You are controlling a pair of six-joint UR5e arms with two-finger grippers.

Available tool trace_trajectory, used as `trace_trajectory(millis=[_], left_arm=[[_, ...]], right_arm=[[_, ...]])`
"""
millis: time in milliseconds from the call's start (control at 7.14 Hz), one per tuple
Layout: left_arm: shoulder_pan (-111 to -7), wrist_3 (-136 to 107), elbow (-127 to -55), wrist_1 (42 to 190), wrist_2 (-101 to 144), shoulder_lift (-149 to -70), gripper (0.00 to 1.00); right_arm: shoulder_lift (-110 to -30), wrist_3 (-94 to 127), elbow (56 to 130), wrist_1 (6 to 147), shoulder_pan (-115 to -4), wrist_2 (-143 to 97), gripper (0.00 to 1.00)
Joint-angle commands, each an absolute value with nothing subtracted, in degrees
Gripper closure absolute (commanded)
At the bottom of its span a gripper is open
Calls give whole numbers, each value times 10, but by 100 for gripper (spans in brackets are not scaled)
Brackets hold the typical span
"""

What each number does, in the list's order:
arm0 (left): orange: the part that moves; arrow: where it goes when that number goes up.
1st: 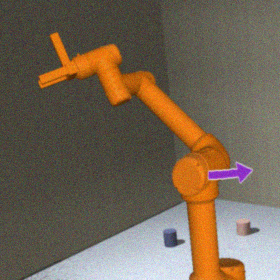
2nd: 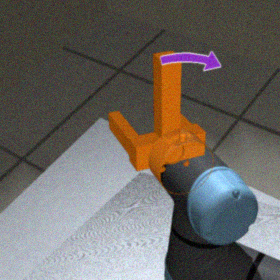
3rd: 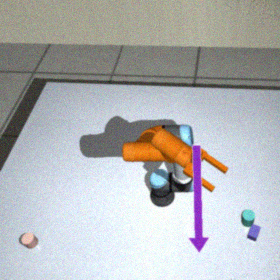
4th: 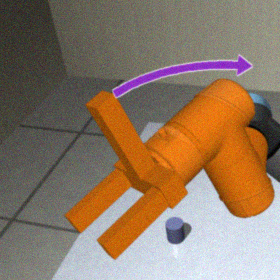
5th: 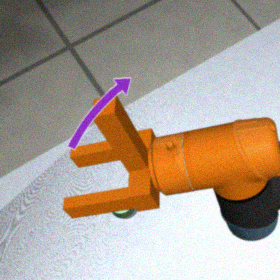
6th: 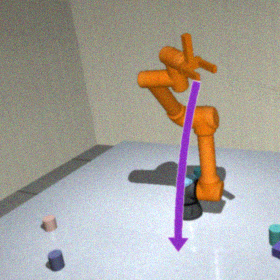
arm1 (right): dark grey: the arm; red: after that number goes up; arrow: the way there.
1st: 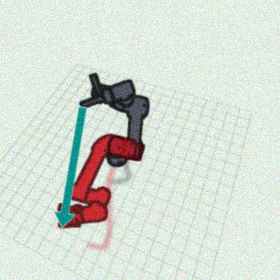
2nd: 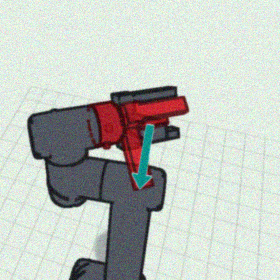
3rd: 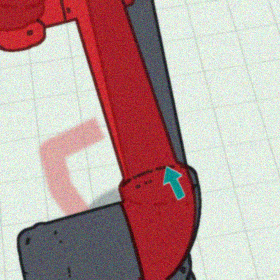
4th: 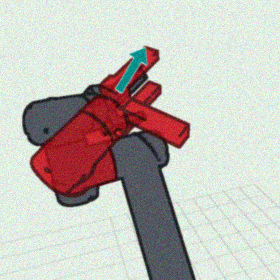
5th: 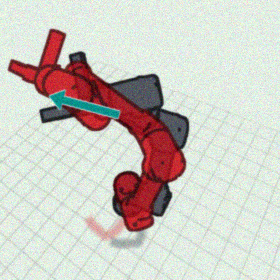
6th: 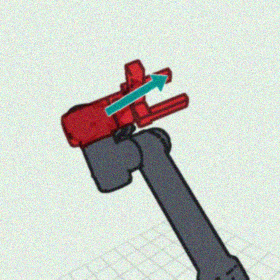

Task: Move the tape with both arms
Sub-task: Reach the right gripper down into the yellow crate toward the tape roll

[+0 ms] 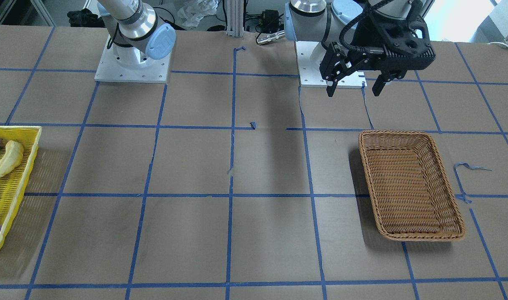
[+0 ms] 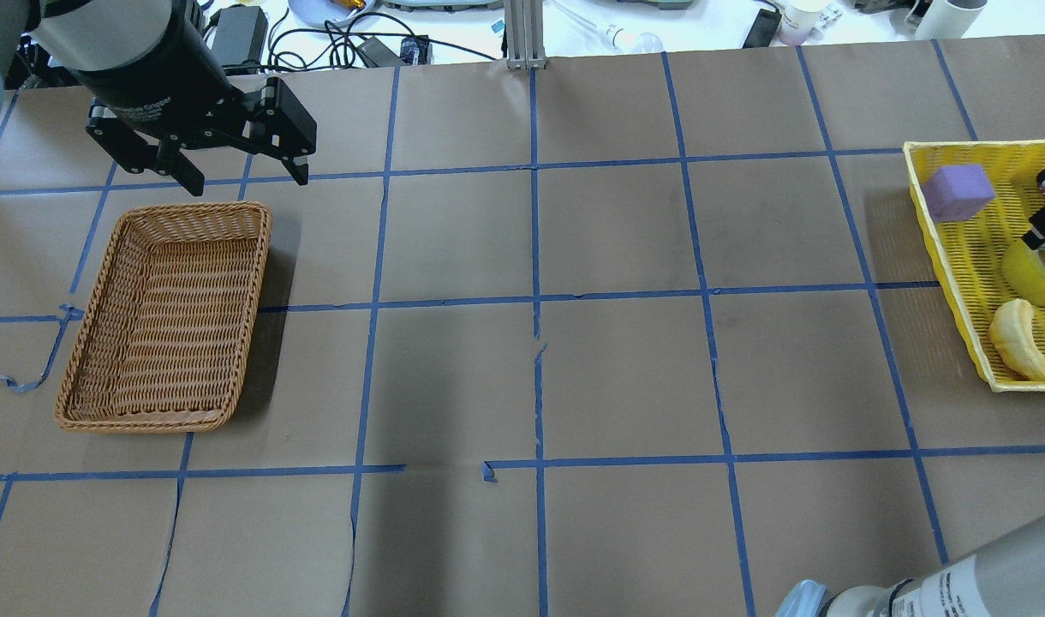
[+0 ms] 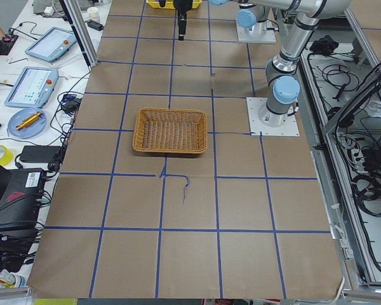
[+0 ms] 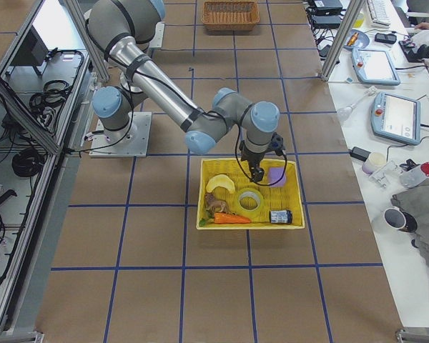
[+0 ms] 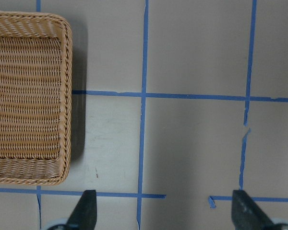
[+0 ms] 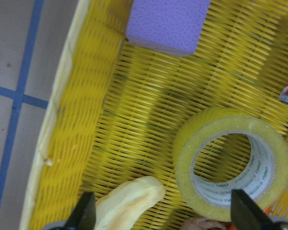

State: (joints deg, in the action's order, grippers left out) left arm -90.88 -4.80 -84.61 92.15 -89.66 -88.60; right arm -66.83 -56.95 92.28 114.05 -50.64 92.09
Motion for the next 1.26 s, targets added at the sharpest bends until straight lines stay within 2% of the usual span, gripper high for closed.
trace_trajectory(millis=[0,280,420,560,700,980,1120], left_arm=[[-915,-50,-842,919,-894,-897,0],[-915,-44,-864,917,-896,-886,0],[-914,-41,-867,914,-896,-886,0],[-914,-41,-868,912,-896,-884,0],[-914,-41,-868,912,-895,-883,0],[-914,-40,-868,912,-895,-882,0],[-914,-40,-868,912,-895,-882,0]], right_arm=[[-611,-576,925,1201,-495,935,0],[-591,-578,939,1209,-478,929,0],[-591,-576,947,1209,-478,927,32],[-591,-572,947,1209,-477,927,73],[-595,-577,947,1208,-478,934,100],[-607,-570,940,1200,-480,930,100],[-642,-568,940,1182,-488,926,100]])
